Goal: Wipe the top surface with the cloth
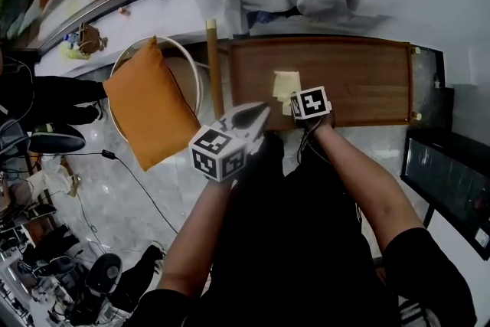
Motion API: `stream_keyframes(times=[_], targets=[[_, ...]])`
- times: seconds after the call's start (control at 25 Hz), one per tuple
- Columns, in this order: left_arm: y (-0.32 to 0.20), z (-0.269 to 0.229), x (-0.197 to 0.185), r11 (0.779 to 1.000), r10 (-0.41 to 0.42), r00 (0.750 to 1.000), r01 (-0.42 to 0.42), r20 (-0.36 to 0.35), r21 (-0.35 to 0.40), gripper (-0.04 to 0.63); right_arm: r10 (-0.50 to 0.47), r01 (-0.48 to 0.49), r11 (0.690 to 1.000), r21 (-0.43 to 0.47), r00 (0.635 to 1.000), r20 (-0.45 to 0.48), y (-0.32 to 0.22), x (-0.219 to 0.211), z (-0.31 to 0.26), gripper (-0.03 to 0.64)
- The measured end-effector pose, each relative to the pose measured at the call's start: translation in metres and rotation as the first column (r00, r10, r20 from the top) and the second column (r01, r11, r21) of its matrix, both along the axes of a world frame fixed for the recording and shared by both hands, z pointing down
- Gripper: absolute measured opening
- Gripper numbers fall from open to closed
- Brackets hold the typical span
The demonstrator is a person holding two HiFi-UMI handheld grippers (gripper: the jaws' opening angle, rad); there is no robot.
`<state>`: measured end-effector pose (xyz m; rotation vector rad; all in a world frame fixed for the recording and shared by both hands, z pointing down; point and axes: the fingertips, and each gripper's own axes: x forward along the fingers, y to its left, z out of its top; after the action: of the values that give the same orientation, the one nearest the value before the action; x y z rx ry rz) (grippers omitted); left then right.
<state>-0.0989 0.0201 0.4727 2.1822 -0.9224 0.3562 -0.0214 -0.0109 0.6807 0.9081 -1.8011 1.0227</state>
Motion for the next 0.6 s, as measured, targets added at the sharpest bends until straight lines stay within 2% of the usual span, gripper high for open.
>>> stream_keyframes(times=[0.6], targets=[[-0.012, 0.007, 0.117, 0.992, 0.124, 0.992, -0.124, -0.017, -0.008, 0.012, 0.189, -0.189, 0.982, 0.017, 0.982, -0.028, -0.015, 0.152, -0.004, 0.032]])
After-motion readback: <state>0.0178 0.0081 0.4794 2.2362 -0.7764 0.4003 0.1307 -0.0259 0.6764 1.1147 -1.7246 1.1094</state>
